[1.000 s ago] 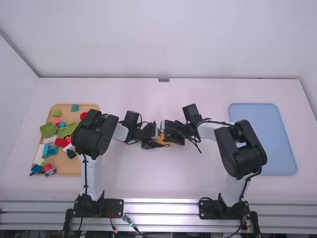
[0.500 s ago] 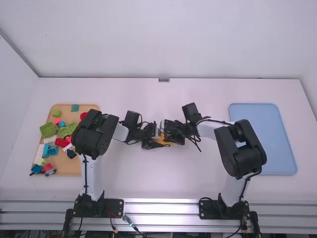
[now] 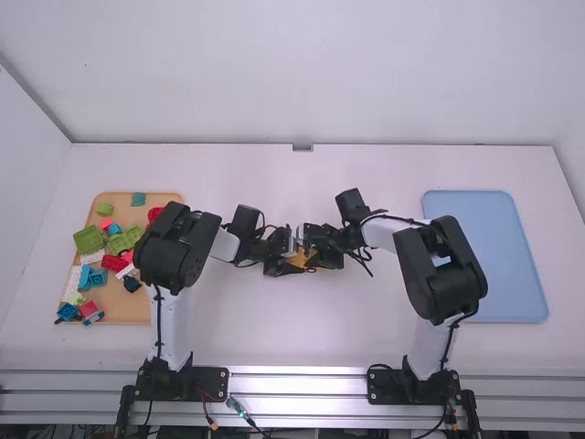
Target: Assemble lego blocks to make yellow taxi
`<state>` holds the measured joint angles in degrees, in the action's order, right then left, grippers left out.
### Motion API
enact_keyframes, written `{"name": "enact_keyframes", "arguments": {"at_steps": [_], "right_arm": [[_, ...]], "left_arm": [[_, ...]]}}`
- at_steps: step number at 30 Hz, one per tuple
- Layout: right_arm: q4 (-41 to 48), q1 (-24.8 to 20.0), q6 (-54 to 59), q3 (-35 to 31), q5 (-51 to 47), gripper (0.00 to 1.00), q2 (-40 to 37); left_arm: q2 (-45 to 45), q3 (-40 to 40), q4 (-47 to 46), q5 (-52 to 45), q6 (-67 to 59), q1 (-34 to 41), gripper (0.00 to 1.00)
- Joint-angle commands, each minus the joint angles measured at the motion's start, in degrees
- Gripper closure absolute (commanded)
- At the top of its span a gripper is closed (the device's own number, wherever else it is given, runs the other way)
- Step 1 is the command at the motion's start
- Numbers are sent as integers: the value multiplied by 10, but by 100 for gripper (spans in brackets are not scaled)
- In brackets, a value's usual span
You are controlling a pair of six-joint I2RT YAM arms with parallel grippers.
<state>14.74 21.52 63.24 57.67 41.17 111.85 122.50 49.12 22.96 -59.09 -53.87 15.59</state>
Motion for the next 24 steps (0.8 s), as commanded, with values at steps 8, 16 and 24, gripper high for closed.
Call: {"name": "enact_keyframes", "arguments": {"at_steps": [8,16,24], "right_arm": [[-14,-7,0,-5,30,54,9],[-2,-35,19,-5,86,42,-49],[-37,-90,15,-61,141,1,-73]], "left_arm": [[13,-8,-16,37,16,2,59],[13,-8,-16,37,18,2,54],[13,-8,-15,40,20,2,26]]}}
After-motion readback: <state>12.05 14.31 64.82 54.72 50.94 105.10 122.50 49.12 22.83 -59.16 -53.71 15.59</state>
